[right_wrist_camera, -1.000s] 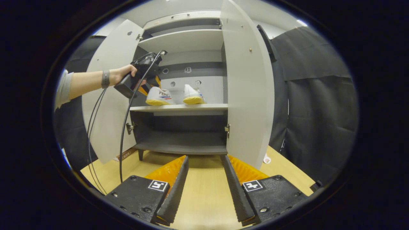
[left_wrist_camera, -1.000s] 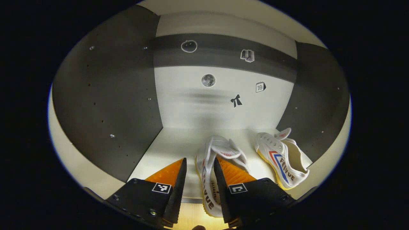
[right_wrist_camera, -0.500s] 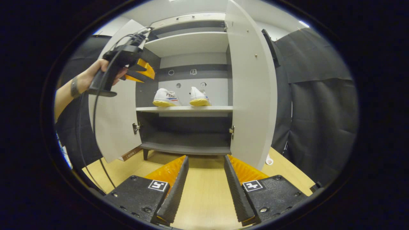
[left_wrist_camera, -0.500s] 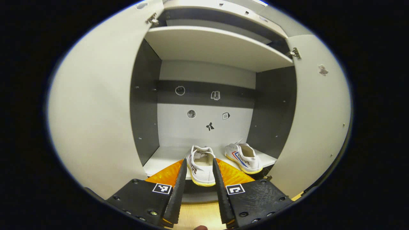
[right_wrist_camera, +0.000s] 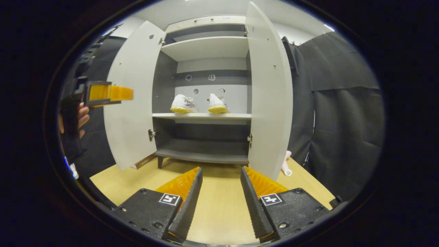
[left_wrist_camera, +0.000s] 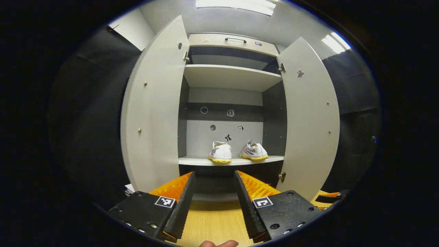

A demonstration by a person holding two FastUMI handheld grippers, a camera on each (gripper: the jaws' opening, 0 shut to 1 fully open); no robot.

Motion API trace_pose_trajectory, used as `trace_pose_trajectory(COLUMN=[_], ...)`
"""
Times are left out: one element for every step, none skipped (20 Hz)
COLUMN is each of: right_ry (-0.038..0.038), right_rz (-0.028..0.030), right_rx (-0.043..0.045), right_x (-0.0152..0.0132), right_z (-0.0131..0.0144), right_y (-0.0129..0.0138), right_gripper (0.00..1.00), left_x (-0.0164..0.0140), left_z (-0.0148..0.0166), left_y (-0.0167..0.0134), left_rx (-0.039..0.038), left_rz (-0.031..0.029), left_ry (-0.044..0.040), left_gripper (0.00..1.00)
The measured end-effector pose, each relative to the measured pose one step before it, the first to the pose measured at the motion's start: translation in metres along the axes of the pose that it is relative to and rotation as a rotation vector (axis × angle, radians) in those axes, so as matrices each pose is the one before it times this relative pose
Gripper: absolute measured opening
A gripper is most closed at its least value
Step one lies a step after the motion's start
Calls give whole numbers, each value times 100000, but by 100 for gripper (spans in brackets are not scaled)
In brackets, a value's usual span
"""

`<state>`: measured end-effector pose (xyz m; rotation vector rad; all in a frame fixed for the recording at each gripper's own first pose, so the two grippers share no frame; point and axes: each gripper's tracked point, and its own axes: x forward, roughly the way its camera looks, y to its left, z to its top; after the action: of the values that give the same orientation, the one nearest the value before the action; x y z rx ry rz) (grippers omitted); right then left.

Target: Grab one shoe with the right hand and put it into the shoe cabinet, grab the other shoe with the left hand and put it into the shoe cabinet; then close the right door with the right hand and the left door with the left hand.

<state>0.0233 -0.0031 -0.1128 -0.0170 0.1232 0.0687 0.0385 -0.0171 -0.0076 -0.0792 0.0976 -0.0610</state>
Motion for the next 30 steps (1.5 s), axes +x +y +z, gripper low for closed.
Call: trace_pose_trajectory(right_ry=[13, 184, 176, 48, 118, 123, -295, -797, -842, -1263, -1028, -1217, -1238, -1271, -1257, -1665, -1215, -1183, -1399, -1268, -1485, -1444, -2046, -1857, -917, -462, 215, 93, -856, -1016], right_rz=[282, 240, 418, 528, 288, 99, 45, -475, -553, 369, -224, -902, -2071, -2593, -3055, -3592, -4038, -3117, -3320, -3012, -2719, -2996, -2251, -1990, -1568, -396, -365, -10, -311, 247], right_rx=[-227, 4, -6, -51, -130, -12, 333, 614, 1113, 1642, 1393, 1262, 703, 154, -545, -1101, -1620, -1305, -501, 260, 601, 594, 459, 45, -401, -953, -755, 67, 1214, 1722], right_x=[-217, -198, -258, -197, -324, -327, -553, -548, -617, -598, -500, -495, -426, -320, -234, -119, -41, 62, 211, 304, 469, 507, 590, 689, 771, 982, 926, 1022, 1071, 1116], right_z=[-40, -61, -98, -8, -76, 26, 163, 384, 453, 703, 653, 753, 705, 729, 644, 802, 700, 752, 950, 1069, 1058, 1112, 1209, 1165, 959, 792, 712, 821, 946, 859], right_y=[131, 173, 218, 235, 197, 74, 45, -151, -370, -257, -511, -760, -1158, -1253, -1388, -1567, -1779, -1538, -1683, -1595, -1540, -1447, -1344, -1105, -892, -567, -556, -329, -246, -49], right_gripper=[71, 71, 71, 71, 71, 71, 71, 71, 71, 71, 71, 74, 75, 78, 77, 80, 82, 82, 84, 84, 86, 87, 87, 87, 88, 88, 88, 88, 88, 88], left_x=[-1214, -1032, -968, -942, -916, -695, -730, -602, -460, -367, -305, -147, -104, 48, 169, 149, 84, 156, 109, 10, 87, 67, 80, 106, 67, 89, 28, 42, 107, 89], left_z=[-896, -661, -521, -597, -600, -732, -690, -768, -863, -409, -671, -481, -413, -211, -86, -52, -35, -68, -71, -62, -48, -202, -29, -64, -108, 17, -38, -54, 85, -16], left_y=[-214, -40, 77, 189, 36, -94, -81, -278, -7, 112, -82, -163, -237, -95, -278, -278, -339, -269, -263, -219, -215, -168, -144, -19, 21, 25, -47, 27, 53, -80], left_rx=[-269, 874, 1913, 1339, 442, -93, -299, -183, 662, 490, -453, -493, -170, 64, 430, 634, 635, 500, 583, 574, 658, 643, 594, 651, 253, -44, -39, 121, -29, -307], left_rz=[565, 374, 1216, 1788, 1170, 444, 421, -433, 620, 517, 57, -388, -443, -227, -645, -817, -979, -1056, -683, -749, -589, -739, -290, -134, -114, -121, -50, -18, 56, -522], left_ry=[739, 76, -637, -283, -650, 70, 252, 1367, 2427, 1413, 1317, 1115, 917, 701, 187, 31, 240, 237, -361, 138, 228, 249, -3, 197, 299, 156, 113, 638, 570, 903], left_gripper=[68, 72, 74, 77, 78, 81, 81, 81, 82, 83, 84, 84, 84, 84, 84, 84, 84, 84, 84, 84, 84, 84, 84, 84, 84, 84, 84, 84, 84, 84])
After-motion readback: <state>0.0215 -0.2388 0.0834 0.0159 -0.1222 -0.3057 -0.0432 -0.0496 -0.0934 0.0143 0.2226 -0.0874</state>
